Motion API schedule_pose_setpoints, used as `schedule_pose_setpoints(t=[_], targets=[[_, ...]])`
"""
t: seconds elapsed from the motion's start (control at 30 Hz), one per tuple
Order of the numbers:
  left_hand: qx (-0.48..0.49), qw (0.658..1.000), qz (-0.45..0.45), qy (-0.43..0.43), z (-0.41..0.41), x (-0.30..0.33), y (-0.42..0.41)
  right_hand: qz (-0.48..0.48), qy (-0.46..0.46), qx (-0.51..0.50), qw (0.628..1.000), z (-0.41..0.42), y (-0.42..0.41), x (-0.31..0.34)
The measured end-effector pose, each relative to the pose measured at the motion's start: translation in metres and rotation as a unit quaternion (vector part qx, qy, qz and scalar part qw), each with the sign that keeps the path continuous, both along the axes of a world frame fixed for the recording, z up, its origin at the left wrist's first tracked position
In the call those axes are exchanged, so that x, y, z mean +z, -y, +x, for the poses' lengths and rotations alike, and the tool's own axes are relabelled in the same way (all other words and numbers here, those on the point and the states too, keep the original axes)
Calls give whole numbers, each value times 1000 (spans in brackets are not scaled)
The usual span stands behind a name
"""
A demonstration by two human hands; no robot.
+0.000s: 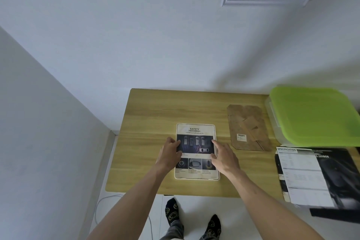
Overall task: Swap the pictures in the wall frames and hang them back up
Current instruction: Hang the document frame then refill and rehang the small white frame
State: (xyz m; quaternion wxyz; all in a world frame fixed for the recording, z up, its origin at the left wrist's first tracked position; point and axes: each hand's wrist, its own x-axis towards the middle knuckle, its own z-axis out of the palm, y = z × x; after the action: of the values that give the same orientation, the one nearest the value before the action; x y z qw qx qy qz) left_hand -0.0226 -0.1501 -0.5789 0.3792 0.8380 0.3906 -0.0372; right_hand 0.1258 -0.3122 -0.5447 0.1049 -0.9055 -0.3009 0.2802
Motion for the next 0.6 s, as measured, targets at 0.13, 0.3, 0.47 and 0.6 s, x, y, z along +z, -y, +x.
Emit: schedule_pose_setpoints(t=[0.13,0.3,0.47,0.6], targets=[[0,1000,-6,-1,-1,0,-1,-1,0,-3,1000,0,-1,-1],[5,1000,-10,5,-3,1,-2,-4,-3,-4,1000,2,-1,-1],[28,996,84,22,9,11,0,16,-1,-38,999,20,11,5],[16,992,108,57,50,30,16,9,35,-89,995,57,33,14]])
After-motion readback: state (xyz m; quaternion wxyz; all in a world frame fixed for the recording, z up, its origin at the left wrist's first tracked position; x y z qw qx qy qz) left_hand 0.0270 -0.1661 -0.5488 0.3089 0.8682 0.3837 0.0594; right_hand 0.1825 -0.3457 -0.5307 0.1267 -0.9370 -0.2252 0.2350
